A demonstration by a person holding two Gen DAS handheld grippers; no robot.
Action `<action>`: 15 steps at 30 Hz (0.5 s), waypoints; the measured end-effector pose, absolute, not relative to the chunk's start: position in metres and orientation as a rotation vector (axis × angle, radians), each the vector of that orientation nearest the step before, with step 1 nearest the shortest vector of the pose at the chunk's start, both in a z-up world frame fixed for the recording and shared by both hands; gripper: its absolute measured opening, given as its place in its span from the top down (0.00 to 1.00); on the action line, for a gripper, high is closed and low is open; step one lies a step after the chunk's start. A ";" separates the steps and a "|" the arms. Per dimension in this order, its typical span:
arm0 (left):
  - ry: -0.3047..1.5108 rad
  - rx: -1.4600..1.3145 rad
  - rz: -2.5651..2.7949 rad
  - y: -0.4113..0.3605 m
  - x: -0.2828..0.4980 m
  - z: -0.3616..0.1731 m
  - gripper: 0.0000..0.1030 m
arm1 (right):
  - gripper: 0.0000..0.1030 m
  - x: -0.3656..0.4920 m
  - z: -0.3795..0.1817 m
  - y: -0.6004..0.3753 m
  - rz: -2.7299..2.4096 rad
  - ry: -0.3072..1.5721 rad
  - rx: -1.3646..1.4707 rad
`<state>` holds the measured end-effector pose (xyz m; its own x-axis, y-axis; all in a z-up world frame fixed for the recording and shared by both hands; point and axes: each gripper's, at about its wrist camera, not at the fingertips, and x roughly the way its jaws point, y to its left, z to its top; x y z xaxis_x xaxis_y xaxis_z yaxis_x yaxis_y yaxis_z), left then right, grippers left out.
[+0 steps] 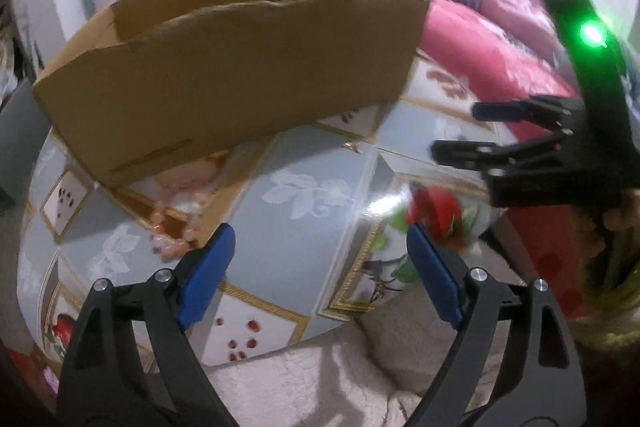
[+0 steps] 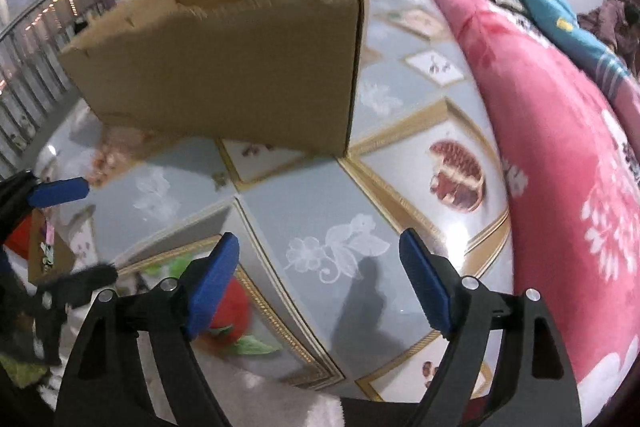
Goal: Organize jewelry
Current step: 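Move both open tools back down to the tablecloth beside the box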
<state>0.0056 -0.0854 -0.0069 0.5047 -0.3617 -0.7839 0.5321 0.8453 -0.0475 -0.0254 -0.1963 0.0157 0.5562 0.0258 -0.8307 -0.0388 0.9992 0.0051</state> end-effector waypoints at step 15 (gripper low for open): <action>0.965 0.251 -0.498 -0.105 0.010 -0.025 0.19 | 0.06 -0.015 -0.002 -0.201 0.026 1.052 -0.044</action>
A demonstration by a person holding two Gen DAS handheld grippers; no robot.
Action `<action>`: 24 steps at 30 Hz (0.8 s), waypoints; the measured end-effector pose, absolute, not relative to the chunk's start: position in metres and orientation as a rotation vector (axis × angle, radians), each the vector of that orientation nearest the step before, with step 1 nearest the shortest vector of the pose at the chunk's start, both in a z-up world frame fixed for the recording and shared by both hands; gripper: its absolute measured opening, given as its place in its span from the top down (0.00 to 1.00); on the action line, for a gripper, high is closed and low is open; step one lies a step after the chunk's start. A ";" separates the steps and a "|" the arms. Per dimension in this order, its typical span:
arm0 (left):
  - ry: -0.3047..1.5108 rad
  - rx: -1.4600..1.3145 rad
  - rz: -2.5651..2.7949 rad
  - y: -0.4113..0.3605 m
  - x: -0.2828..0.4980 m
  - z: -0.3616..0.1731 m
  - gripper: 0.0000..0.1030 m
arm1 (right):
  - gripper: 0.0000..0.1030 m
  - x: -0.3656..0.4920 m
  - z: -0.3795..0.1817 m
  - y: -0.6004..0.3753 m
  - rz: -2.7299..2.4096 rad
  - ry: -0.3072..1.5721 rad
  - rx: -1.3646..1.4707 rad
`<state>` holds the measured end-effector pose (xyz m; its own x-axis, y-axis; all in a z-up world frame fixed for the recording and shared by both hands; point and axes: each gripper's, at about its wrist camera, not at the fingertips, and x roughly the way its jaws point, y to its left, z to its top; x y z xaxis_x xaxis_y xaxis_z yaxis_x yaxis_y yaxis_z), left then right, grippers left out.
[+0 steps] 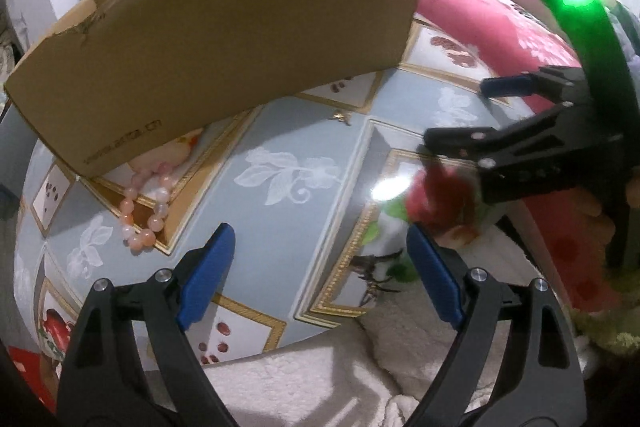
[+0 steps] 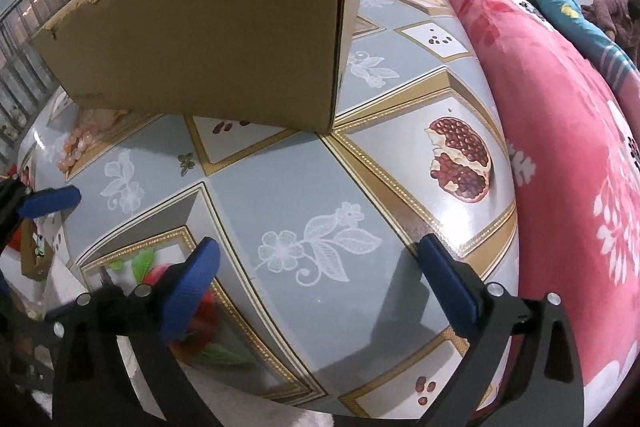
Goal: Organize jewelry
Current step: 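Move both open tools back down to the tablecloth beside the box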
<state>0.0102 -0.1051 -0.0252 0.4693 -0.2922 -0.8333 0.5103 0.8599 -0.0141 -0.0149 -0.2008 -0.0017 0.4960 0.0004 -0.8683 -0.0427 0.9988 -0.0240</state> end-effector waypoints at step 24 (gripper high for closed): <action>1.007 0.300 -0.434 -0.118 0.017 -0.027 0.15 | 0.06 -0.009 -0.004 -0.209 0.062 1.087 -0.039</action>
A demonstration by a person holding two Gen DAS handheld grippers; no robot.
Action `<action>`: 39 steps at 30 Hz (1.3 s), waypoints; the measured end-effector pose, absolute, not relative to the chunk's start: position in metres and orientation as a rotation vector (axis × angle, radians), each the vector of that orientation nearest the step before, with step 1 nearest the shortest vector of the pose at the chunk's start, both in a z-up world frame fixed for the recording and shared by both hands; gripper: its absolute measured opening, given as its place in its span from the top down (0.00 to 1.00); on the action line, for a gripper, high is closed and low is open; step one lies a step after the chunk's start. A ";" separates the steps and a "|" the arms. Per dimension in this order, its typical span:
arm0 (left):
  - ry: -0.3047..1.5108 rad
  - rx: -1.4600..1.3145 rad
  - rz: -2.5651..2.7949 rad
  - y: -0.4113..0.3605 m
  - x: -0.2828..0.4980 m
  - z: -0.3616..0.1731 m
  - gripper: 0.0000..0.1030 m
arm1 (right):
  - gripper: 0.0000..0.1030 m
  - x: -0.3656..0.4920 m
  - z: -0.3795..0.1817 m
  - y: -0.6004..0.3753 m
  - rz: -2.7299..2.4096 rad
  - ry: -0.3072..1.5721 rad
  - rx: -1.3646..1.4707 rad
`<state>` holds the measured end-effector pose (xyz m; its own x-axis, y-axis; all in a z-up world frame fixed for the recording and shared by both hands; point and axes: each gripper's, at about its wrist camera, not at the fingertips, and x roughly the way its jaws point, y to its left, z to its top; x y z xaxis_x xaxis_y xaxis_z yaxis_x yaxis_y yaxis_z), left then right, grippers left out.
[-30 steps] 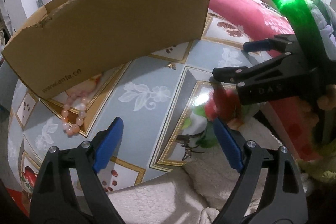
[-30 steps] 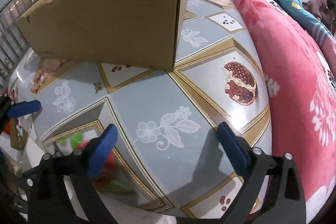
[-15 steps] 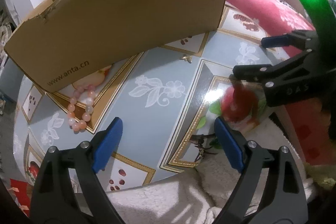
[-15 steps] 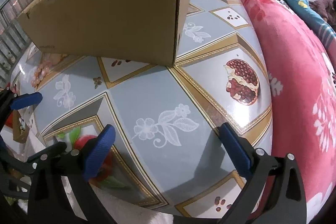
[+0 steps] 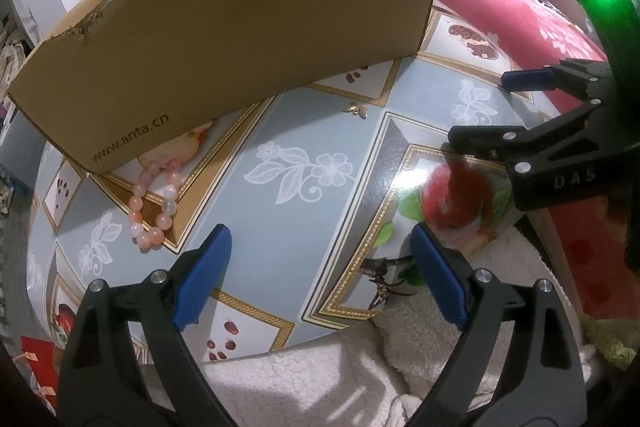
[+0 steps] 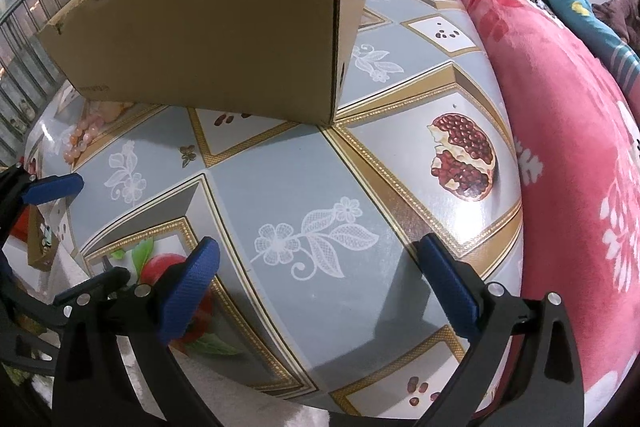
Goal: Organize jewelry
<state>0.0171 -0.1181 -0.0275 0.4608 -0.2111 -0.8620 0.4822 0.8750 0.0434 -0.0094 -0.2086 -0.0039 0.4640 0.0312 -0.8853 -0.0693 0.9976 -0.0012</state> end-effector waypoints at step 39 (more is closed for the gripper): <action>0.975 0.347 -0.429 -0.115 0.014 -0.035 0.08 | 0.06 -0.012 0.000 -0.180 0.088 1.020 -0.120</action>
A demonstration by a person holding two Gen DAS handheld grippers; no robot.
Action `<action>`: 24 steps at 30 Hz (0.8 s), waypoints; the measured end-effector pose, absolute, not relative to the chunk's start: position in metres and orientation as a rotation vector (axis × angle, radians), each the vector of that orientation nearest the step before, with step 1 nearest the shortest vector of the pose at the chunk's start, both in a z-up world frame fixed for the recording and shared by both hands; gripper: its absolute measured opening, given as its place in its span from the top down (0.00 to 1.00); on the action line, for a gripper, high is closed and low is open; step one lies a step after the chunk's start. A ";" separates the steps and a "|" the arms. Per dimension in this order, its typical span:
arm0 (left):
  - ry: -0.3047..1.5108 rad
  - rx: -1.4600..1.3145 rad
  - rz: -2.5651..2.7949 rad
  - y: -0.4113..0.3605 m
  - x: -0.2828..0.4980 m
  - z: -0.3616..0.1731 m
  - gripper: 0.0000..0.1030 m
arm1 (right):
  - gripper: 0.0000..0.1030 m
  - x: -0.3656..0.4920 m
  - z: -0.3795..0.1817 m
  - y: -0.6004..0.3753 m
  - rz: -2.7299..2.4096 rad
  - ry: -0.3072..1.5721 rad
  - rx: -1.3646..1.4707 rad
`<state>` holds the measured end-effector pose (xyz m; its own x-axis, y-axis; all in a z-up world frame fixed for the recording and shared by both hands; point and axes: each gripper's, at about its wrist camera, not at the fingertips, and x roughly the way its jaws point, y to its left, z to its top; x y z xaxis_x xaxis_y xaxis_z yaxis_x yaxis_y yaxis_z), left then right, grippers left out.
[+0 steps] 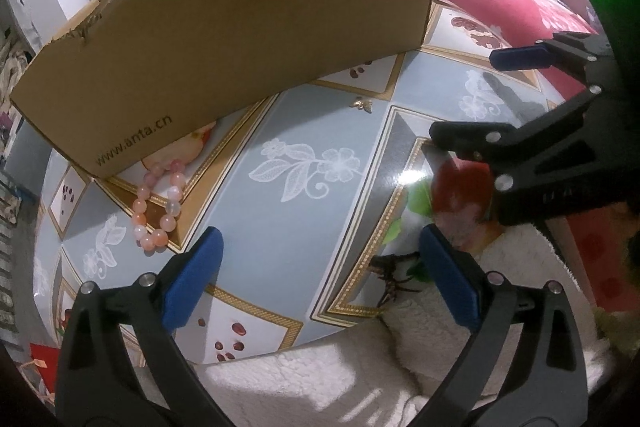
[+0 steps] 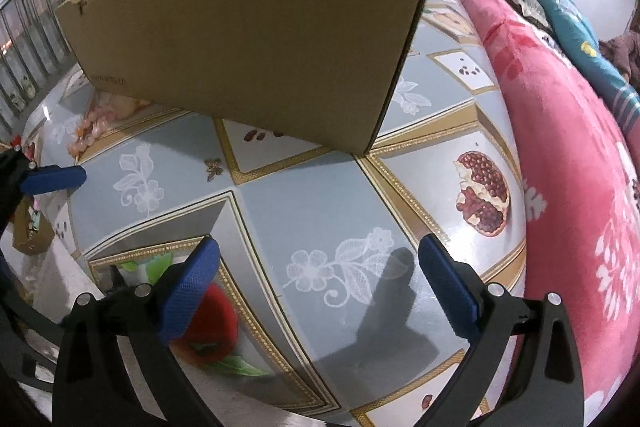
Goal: Organize jewelry
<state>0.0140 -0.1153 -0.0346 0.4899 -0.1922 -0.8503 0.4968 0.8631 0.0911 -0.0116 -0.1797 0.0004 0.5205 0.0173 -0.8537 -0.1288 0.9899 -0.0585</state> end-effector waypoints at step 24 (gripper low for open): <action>0.985 0.382 -0.412 -0.128 0.013 -0.035 0.07 | 0.06 -0.013 -0.004 -0.191 0.084 1.004 -0.032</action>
<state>0.0134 -0.1282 -0.0345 0.4884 -0.1606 -0.8577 0.4984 0.8582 0.1230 -0.0134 -0.1906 -0.0040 0.5342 0.0558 -0.8435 -0.0856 0.9963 0.0117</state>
